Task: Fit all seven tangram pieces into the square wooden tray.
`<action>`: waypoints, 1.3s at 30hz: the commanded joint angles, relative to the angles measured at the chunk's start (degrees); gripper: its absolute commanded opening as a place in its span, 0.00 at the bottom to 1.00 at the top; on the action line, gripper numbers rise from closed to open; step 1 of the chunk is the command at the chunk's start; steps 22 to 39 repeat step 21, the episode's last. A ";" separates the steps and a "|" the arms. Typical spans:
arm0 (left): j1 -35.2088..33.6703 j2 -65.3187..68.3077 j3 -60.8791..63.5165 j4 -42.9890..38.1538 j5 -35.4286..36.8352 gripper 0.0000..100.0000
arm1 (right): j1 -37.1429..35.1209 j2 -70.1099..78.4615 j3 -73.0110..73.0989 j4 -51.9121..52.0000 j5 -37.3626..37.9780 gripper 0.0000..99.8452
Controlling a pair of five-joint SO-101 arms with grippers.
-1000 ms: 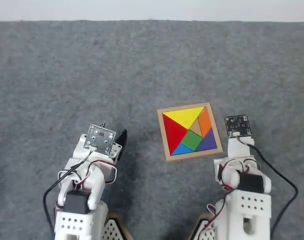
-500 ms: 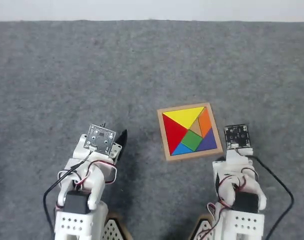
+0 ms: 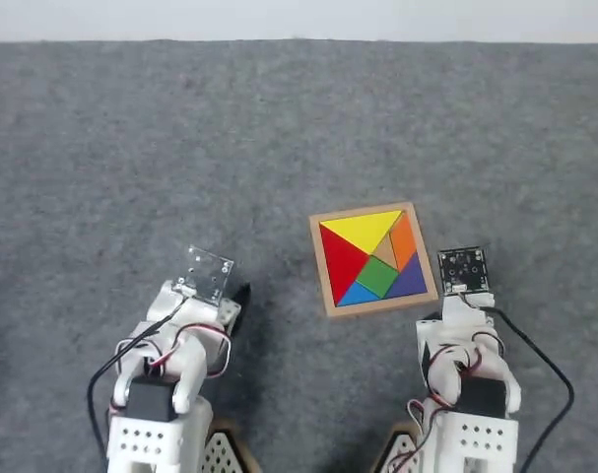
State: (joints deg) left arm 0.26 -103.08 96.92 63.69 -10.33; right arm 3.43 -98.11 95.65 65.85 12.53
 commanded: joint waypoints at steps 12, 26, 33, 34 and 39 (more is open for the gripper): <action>-0.26 -1.05 -0.48 5.10 0.26 0.21 | 0.22 0.13 1.05 0.22 -0.35 0.04; -0.26 -1.05 -0.48 5.10 0.26 0.21 | 0.22 0.13 1.05 0.22 -0.35 0.04; -0.26 -1.05 -0.48 5.10 0.26 0.21 | 0.22 0.13 1.05 0.22 -0.35 0.04; -0.26 -1.05 -0.48 5.10 0.26 0.21 | 0.22 0.13 1.05 0.22 -0.35 0.04; -0.26 -1.05 -0.48 5.10 0.26 0.21 | 0.22 0.13 1.05 0.22 -0.35 0.04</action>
